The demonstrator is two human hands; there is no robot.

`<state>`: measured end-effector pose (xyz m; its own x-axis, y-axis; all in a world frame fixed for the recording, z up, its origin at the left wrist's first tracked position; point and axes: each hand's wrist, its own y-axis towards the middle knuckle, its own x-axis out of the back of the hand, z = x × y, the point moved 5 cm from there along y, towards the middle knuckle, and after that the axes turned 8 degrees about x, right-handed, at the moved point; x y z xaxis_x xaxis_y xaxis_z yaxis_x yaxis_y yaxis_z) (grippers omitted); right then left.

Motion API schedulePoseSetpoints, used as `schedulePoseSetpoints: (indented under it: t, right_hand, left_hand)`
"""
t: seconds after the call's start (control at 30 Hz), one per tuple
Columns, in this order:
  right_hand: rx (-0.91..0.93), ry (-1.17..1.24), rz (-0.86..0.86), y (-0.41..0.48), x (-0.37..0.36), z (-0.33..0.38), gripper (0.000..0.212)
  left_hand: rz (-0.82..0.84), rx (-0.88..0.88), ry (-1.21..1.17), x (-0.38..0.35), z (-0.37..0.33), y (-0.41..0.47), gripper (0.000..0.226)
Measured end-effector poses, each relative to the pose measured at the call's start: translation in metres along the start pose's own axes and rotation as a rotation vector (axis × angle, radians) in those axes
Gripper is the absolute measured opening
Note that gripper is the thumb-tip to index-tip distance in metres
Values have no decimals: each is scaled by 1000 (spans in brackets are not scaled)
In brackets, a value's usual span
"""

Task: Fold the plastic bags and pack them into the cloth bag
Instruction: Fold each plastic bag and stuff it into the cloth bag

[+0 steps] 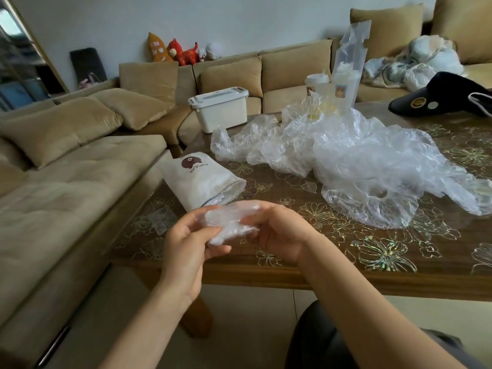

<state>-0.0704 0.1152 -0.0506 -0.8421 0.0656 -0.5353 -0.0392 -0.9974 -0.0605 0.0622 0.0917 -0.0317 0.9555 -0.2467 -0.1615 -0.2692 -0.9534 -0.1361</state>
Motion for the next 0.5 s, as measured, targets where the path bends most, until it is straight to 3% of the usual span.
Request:
schedulePoseSetpoints:
  t: [0.23, 0.33, 0.4, 0.5]
  right_hand:
    - [-69, 174, 29, 22, -31, -10, 30]
    - [-99, -1, 28, 34, -40, -13, 25]
    - [-141, -185, -60, 44, -47, -16, 24]
    - [-21, -279, -152, 56, -59, -11, 26]
  left_hand:
    - [-147, -138, -27, 23, -10, 2, 35]
    - [-171, -180, 47, 38, -13, 7, 42]
    - [-188, -238, 148, 52, -21, 7, 56]
    - [-185, -331, 309, 71, -32, 7, 69]
